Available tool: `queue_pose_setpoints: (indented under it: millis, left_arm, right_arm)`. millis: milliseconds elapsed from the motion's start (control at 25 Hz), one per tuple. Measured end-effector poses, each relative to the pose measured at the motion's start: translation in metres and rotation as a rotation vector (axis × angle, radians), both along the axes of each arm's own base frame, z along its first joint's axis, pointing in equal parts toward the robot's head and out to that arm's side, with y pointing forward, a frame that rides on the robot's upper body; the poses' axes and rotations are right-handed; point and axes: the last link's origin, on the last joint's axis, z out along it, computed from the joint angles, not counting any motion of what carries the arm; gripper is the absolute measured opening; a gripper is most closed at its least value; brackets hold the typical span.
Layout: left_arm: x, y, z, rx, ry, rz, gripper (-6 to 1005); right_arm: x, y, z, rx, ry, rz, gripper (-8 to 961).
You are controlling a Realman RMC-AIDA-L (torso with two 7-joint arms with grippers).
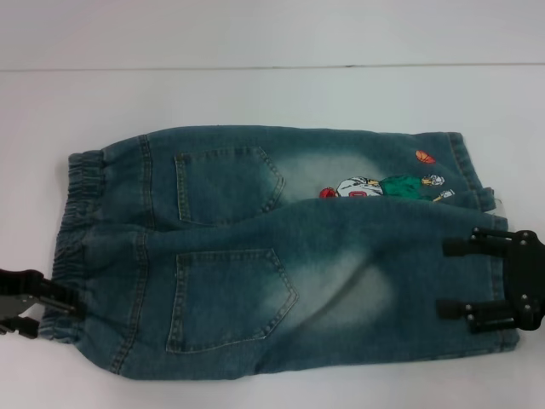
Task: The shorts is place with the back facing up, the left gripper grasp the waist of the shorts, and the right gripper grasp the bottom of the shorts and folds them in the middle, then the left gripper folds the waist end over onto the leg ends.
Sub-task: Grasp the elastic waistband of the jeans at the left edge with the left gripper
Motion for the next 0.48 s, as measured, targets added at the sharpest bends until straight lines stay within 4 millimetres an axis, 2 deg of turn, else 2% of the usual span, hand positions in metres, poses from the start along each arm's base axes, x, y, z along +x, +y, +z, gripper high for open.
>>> queue_pose_setpoints:
  millis: [240, 480]
  left_arm:
    - [0.0004, 0.0003, -0.0021, 0.000, -0.004, -0.003, 749]
    - [0.0092, 0.0046, -0.0076, -0.009, -0.022, -0.028, 745]
  right_arm:
    - [-0.0002, 0.0004, 0.0000, 0.001, -0.001, 0.001, 945]
    - [-0.0004, 0.0008, 0.0000, 0.001, -0.001, 0.002, 945]
